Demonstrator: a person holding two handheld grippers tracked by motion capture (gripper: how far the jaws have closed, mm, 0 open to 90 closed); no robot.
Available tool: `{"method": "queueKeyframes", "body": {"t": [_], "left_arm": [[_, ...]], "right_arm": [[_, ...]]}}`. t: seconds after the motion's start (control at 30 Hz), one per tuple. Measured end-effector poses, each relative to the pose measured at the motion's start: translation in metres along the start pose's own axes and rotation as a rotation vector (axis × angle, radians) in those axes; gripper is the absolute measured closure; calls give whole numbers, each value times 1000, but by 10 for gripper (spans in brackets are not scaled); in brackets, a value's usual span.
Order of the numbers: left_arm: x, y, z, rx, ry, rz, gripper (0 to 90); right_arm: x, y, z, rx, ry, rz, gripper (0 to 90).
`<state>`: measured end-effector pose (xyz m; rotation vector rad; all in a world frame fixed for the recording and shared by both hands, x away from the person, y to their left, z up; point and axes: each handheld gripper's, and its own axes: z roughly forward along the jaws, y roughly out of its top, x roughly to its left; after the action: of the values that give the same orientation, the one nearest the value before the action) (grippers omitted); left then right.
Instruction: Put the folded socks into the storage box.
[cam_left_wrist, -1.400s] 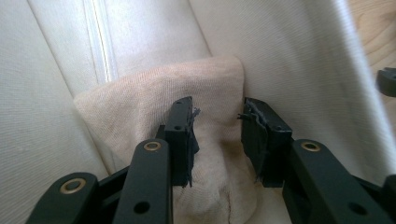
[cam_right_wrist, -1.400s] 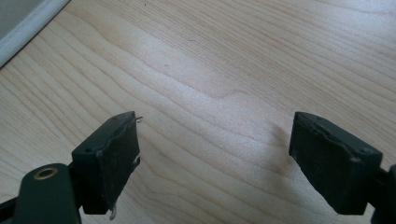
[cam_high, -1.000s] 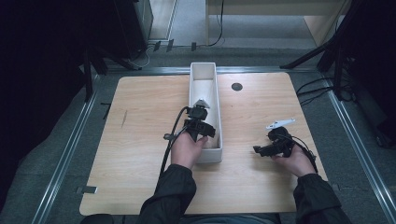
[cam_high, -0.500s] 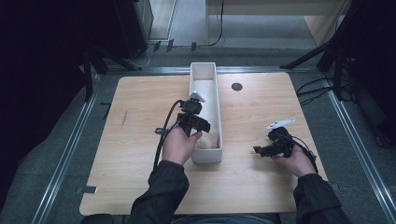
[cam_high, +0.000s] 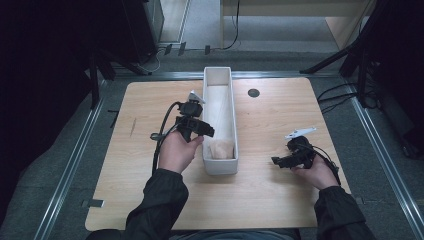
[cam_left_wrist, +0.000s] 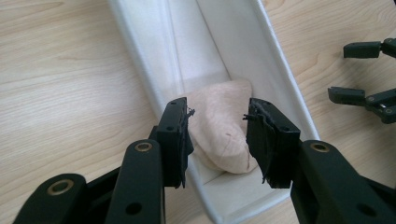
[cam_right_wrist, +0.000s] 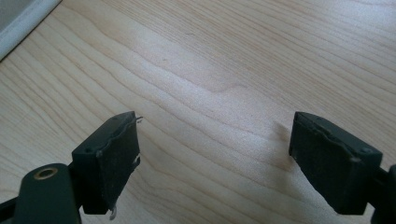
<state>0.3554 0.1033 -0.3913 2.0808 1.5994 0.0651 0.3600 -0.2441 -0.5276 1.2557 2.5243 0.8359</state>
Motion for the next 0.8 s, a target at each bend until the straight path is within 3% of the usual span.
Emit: {"method": "queueKeyframes", "body": {"t": [0.4, 0.63, 0.8], "left_arm": [[32, -7, -13, -10, -12, -23, 567], [52, -12, -12, -12, 29, -19, 534], [67, -18, -12, -20, 36, -30, 513]], "right_arm": [[0, 0, 0, 1, 2, 1, 159], [0, 0, 0, 2, 3, 1, 159], [-1, -1, 0, 3, 1, -1, 159]]}}
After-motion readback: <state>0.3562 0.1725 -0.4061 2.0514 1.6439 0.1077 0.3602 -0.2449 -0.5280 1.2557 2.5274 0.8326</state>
